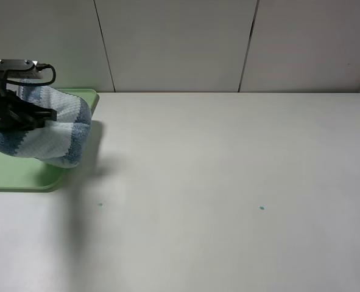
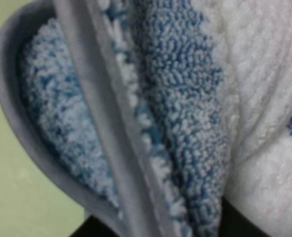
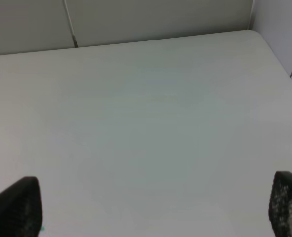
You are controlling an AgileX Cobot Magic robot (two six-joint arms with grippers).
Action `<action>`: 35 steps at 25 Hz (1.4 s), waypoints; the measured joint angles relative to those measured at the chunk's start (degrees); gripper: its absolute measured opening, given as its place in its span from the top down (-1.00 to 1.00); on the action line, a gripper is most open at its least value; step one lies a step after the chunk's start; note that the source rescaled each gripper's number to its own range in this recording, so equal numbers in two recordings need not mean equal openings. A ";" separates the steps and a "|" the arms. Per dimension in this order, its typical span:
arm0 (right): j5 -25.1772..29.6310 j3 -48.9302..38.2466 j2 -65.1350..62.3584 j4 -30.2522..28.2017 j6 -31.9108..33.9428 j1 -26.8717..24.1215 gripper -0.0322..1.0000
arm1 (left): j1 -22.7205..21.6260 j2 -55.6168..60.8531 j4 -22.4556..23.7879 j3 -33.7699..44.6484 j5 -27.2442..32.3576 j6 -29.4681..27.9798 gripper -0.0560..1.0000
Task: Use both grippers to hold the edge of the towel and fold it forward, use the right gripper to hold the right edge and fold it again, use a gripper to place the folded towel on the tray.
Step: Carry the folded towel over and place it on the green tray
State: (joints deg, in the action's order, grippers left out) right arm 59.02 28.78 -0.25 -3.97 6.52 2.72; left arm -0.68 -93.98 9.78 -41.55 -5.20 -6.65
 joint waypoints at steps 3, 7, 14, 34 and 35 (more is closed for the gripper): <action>0.00 0.00 0.00 0.00 0.00 0.00 -1.00 | -1.13 0.00 1.75 0.00 -1.57 0.00 0.46; 0.00 0.00 0.00 0.00 0.00 0.00 -1.00 | -2.09 -0.20 2.26 0.00 -3.26 0.00 0.46; 0.00 0.00 0.00 0.00 0.00 0.00 -1.00 | -2.23 -6.32 2.40 0.05 -7.12 2.81 0.47; 0.00 0.00 0.00 0.00 0.00 0.00 -1.00 | -6.15 -6.95 2.44 0.05 -7.49 7.10 0.22; 0.00 0.00 0.00 0.00 0.00 0.00 -1.00 | -6.15 -6.95 2.44 0.05 -7.49 7.24 0.18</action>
State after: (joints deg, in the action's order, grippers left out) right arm 59.02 28.78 -0.25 -3.97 6.52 2.72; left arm -6.82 -100.94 12.22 -41.50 -12.69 0.59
